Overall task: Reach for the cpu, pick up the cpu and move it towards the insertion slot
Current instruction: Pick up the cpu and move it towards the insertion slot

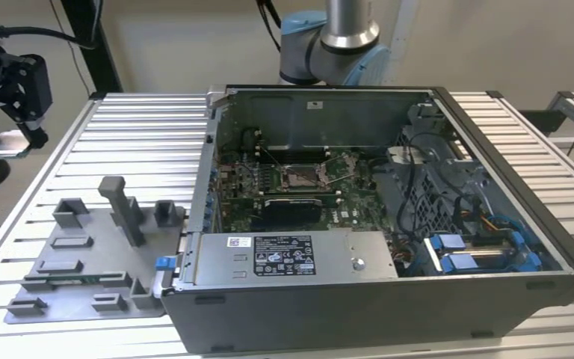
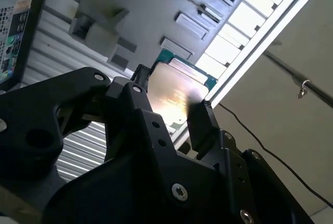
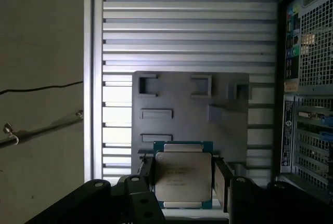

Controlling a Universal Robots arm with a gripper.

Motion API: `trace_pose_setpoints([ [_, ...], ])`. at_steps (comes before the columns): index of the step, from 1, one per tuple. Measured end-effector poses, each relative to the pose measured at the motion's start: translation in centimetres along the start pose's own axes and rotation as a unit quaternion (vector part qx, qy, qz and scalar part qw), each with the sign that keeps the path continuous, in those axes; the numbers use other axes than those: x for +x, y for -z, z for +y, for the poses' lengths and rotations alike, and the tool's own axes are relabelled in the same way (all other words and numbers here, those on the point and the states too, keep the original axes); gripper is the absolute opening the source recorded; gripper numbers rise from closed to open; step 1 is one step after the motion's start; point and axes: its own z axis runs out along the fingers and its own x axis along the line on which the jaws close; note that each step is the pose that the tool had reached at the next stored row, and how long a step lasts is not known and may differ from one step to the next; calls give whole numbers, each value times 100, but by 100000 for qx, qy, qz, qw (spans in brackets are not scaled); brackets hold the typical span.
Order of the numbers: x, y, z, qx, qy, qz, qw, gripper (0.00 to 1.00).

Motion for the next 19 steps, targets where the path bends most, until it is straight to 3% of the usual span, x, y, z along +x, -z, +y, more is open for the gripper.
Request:
trace_pose_setpoints([
  [2,-69,0,1,-3,-1,-3,100000,0],
  [19,-317,0,3,-1,0,-1,100000,0],
])
